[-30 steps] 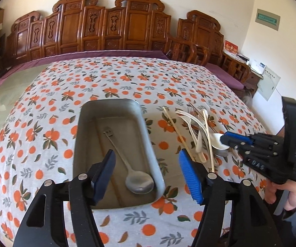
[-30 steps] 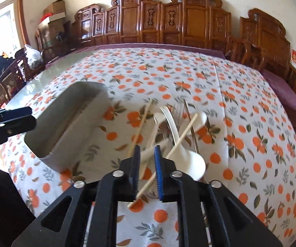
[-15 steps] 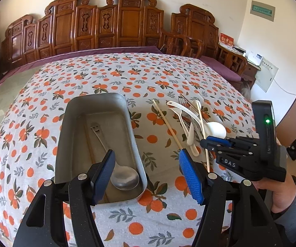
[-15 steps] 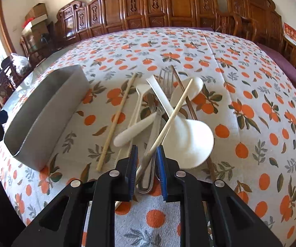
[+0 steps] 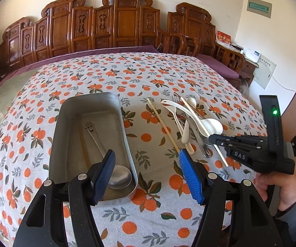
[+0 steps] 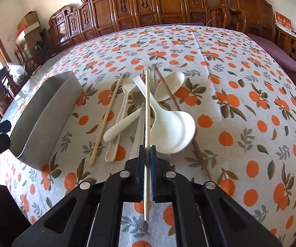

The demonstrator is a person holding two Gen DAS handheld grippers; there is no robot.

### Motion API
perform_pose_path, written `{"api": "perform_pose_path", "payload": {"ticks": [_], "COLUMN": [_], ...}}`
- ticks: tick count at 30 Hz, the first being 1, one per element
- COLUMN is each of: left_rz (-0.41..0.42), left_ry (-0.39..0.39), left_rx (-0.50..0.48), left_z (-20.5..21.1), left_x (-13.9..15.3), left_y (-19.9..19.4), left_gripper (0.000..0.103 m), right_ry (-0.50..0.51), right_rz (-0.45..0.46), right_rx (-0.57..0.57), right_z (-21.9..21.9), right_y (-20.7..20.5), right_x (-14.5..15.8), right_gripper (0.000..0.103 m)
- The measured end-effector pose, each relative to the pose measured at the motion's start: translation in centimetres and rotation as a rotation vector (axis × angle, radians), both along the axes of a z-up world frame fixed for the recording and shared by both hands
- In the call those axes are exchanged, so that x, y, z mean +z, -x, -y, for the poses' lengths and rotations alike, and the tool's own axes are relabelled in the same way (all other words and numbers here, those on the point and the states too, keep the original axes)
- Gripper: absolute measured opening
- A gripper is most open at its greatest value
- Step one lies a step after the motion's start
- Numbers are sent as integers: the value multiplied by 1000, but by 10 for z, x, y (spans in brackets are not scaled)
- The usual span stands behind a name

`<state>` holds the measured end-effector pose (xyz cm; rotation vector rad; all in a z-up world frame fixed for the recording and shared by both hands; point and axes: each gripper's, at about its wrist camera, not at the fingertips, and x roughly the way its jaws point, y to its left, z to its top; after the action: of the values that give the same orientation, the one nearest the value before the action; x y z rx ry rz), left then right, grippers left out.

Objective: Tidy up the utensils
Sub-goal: 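Grasp another wooden chopstick from the pile with the right tool, then grasp a wooden chopstick with the left tool while the right tool holds its chopstick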

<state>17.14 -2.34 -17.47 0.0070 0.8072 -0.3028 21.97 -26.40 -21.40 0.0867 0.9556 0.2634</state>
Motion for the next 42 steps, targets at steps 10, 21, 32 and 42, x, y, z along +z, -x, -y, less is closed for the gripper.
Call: {"api": "perform_pose_path", "payload": {"ticks": [10, 21, 32, 42], "left_rz": [-7, -87, -189, -308], "left_ry": [-43, -80, -114, -136], "left_rx": [12, -1, -30, -9], "left_z": [18, 46, 77, 90], "left_x": [4, 1, -22, -56], "left_y": [2, -27, -81, -120], "left_gripper": [61, 51, 33, 21], "right_ry": [-17, -29, -62, -81], "right_rz": [86, 85, 54, 28], "right_rx": [-5, 13, 25, 29], "right_z": [28, 34, 32, 32], "right_y": [6, -3, -17, -23], "right_x": [22, 20, 14, 7], "right_gripper": [6, 6, 6, 6]}}
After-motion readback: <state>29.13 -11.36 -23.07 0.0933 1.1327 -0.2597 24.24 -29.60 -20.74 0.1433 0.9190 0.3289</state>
